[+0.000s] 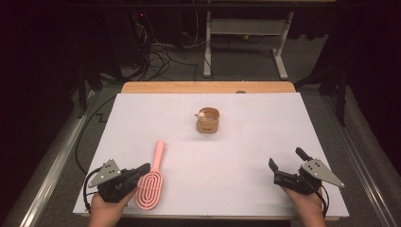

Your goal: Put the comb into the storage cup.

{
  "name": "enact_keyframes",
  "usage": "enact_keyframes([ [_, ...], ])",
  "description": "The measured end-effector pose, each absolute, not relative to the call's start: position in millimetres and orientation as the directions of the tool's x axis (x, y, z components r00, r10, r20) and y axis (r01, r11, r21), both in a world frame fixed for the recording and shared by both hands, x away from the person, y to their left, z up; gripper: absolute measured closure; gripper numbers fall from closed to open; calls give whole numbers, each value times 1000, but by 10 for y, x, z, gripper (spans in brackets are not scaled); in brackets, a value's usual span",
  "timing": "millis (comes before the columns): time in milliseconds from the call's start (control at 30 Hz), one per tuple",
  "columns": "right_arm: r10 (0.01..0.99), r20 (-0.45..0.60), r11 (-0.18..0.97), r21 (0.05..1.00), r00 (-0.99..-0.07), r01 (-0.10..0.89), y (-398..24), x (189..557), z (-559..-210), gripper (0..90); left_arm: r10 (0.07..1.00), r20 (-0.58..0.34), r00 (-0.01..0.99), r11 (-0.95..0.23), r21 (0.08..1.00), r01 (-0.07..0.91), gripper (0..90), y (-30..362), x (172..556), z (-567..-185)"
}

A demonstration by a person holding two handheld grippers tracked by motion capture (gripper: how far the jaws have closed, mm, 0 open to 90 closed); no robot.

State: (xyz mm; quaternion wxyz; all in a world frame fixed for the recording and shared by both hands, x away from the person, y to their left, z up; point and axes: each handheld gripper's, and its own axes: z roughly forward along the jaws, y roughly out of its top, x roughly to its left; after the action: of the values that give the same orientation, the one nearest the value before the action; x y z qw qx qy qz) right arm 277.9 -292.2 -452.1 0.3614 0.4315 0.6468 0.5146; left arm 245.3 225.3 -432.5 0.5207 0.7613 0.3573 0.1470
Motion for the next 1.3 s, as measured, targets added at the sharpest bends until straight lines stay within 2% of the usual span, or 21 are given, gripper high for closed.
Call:
enact_keyframes([
  [300,935,-18,87,980,-353,180,-2957,2769,-4512,6,642,-114,758,-337,846,413,887,1980,2340,-4336],
  [500,937,-14,81,980,-350,179,-2973,2768,-4509,5,611,-71,789,-497,741,452,887,1822,2360,-4444],
  [600,937,-13,81,980,-350,180,-2972,2771,-4509,5,610,-40,791,-537,713,450,887,1783,2352,-4456],
  [967,938,-12,79,981,-347,178,-2982,2770,-4508,6,642,5,766,-572,669,475,887,1840,2383,-4451],
  [1300,938,-5,72,981,-346,180,-2991,2772,-4508,5,694,-27,719,-511,685,519,887,2129,2456,-4428],
])
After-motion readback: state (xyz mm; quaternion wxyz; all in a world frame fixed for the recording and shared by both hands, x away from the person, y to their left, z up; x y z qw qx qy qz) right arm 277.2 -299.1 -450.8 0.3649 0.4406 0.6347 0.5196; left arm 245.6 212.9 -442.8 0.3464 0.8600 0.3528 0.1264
